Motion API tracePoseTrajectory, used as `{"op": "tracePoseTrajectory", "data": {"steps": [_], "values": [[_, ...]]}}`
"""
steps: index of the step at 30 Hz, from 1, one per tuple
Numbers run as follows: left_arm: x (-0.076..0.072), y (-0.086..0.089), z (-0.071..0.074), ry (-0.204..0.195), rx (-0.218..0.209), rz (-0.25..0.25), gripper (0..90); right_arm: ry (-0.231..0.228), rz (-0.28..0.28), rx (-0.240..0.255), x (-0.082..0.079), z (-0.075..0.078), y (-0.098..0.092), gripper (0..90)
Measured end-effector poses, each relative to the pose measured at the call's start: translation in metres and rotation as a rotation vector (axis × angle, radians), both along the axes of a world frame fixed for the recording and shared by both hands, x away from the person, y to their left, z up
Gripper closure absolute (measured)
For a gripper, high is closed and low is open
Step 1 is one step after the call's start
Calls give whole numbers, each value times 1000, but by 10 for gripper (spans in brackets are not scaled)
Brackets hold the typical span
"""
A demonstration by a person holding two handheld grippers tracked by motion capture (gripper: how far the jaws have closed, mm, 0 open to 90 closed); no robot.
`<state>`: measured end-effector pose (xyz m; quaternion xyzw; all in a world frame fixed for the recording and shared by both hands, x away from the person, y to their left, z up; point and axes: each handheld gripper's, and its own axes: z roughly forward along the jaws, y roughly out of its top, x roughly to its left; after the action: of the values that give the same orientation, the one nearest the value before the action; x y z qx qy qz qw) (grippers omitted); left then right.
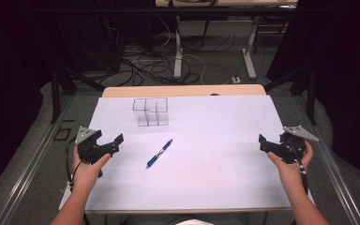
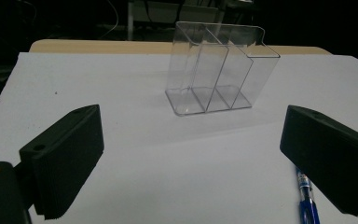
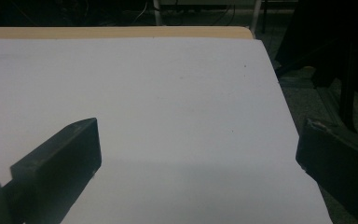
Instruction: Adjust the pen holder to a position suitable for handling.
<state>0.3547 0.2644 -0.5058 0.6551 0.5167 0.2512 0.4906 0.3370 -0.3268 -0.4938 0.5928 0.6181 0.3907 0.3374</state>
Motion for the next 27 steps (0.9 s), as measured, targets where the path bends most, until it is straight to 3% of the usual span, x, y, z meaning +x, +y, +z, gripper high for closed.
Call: {"op": "tracePoseTrajectory", "data": {"steps": [6, 9, 14, 20, 24, 27], "values": [[4, -3, 2, -4, 12, 34, 157, 2, 33, -25, 1, -1, 3, 21], [8, -3, 5, -16, 17, 57, 163, -3, 50, -25, 2, -1, 6, 47], [16, -5, 9, 1, 18, 71, 226, 2, 76, -44, 2, -1, 5, 74], [31, -7, 19, -7, 28, 87, 303, -8, 88, -34, 2, -1, 6, 75], [42, -12, 28, -20, 59, 102, 328, -11, 92, -40, 2, 0, 5, 86], [52, -16, 36, 4, 47, 102, 346, -8, 91, -31, 2, 0, 5, 90]]}}
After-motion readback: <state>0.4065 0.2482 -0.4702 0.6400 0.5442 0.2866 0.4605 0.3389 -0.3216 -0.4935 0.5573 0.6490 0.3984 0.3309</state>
